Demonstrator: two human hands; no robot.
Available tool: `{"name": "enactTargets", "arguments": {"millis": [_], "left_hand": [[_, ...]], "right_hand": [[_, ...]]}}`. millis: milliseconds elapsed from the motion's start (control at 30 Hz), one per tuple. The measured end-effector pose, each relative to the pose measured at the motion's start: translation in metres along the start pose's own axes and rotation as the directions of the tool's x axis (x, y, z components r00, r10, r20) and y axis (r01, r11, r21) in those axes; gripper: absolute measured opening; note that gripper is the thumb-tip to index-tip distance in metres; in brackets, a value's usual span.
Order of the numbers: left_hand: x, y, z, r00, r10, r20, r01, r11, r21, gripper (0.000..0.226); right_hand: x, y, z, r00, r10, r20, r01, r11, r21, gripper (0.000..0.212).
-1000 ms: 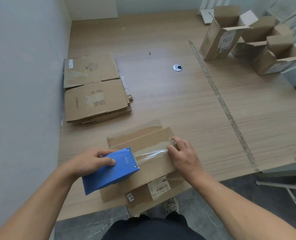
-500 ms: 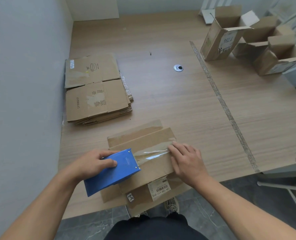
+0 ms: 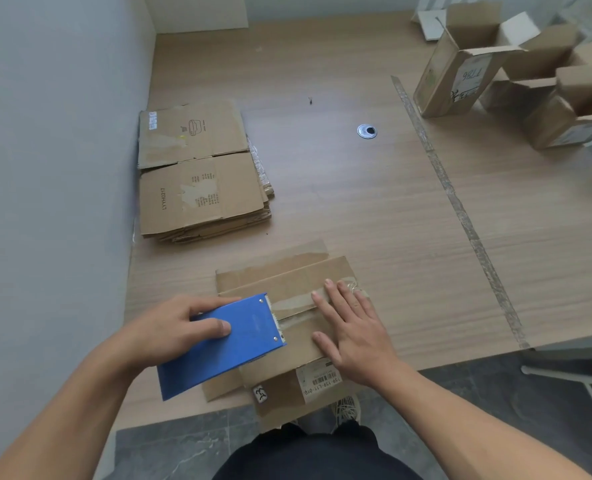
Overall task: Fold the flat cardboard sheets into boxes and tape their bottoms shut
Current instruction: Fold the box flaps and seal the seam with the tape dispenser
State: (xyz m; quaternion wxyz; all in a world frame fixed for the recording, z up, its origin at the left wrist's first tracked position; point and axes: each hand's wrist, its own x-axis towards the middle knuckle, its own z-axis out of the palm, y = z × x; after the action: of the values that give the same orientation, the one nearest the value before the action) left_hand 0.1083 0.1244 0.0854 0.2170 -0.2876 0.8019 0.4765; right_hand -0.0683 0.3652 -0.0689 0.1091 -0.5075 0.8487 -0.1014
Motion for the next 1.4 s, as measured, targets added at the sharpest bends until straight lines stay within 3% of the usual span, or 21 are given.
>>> {"name": "enactTargets", "arguments": {"millis": [167, 300, 467, 767, 1400], "left_hand": [[-0.014, 0.02, -0.009, 0.996, 0.075, -0.054, -0.079, 0.994, -0.07, 0.042], [-0.008, 0.011, -0.009, 1.0, 0.008, -0.019, -0.006, 0.996, 0.088, 0.043], [-0.007, -0.012, 0.003, 0.997, -0.07, 0.02, 0.07, 0.998, 0.008, 0.04], [-0.01, -0.035, 0.022, 0.992, -0.089, 0.087, 0.096, 0.991, -0.088, 0.042], [-0.052, -0.093, 0.017, 0.946, -0.316, -0.074, 0.315, 0.949, -0.036, 0.039]], "right_hand": [[0.001, 0.002, 0.0, 0.999, 0.015, -0.038, -0.012, 0.997, 0.079, 0.076], [0.001, 0.002, -0.003, 1.0, -0.007, 0.024, 0.005, 0.998, 0.059, 0.072], [0.002, 0.0, 0.0, 0.998, -0.039, 0.055, 0.041, 0.998, -0.046, 0.067], [0.004, -0.002, 0.006, 0.999, -0.012, 0.043, 0.017, 0.992, -0.124, 0.059], [0.005, 0.001, 0.006, 0.999, -0.031, 0.043, 0.039, 0.977, -0.208, 0.057]]}}
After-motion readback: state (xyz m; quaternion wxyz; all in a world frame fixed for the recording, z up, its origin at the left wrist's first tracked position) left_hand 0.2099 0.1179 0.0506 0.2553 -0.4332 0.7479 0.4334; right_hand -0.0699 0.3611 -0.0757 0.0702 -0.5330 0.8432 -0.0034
